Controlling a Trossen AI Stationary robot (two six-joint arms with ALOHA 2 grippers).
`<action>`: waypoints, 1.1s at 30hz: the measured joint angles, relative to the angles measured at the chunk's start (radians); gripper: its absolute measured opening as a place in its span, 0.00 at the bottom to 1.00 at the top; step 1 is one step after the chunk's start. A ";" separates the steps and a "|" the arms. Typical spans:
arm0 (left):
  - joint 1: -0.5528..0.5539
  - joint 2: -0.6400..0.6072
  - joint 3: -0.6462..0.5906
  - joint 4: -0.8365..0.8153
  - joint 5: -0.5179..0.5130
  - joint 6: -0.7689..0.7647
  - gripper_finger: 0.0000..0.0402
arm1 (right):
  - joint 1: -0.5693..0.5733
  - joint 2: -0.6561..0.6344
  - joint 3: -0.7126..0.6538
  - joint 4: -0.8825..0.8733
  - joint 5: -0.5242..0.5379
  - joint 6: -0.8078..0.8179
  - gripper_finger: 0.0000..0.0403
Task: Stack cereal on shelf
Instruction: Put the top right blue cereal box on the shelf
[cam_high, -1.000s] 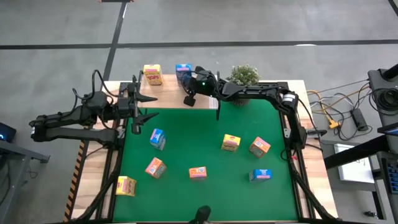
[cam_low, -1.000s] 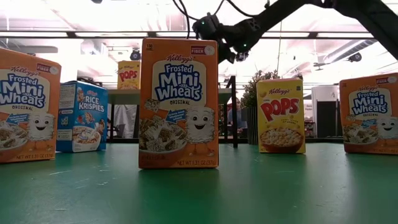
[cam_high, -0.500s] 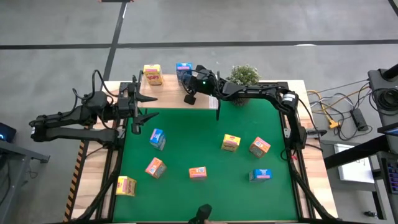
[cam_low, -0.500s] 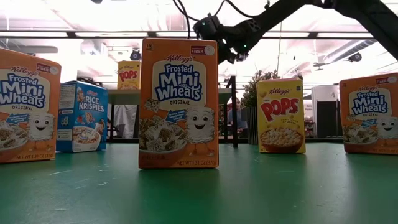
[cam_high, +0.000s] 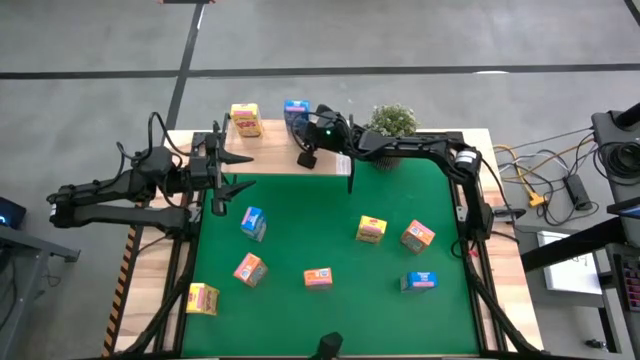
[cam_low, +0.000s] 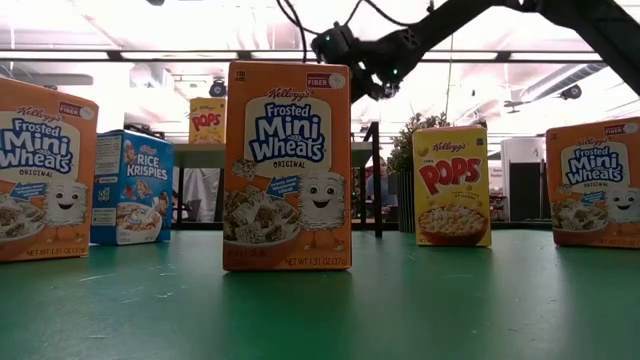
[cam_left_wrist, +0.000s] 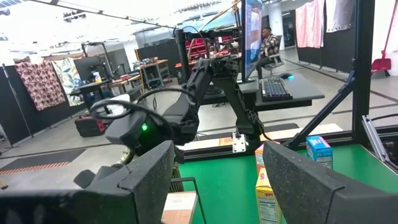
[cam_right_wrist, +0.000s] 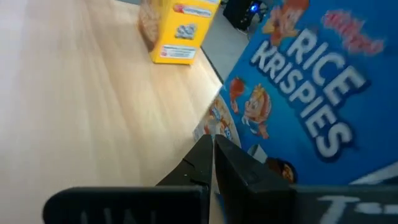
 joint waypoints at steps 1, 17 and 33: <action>0.000 0.000 0.000 0.000 0.000 0.000 0.58 | 0.004 -0.015 0.000 -0.033 -0.002 0.000 0.02; 0.000 0.000 0.000 0.000 0.000 0.000 0.58 | -0.097 -0.128 0.000 -0.311 0.030 0.028 0.02; 0.000 -0.001 0.000 0.000 0.000 0.000 0.58 | -0.132 -0.073 0.000 -0.123 -0.037 0.047 0.02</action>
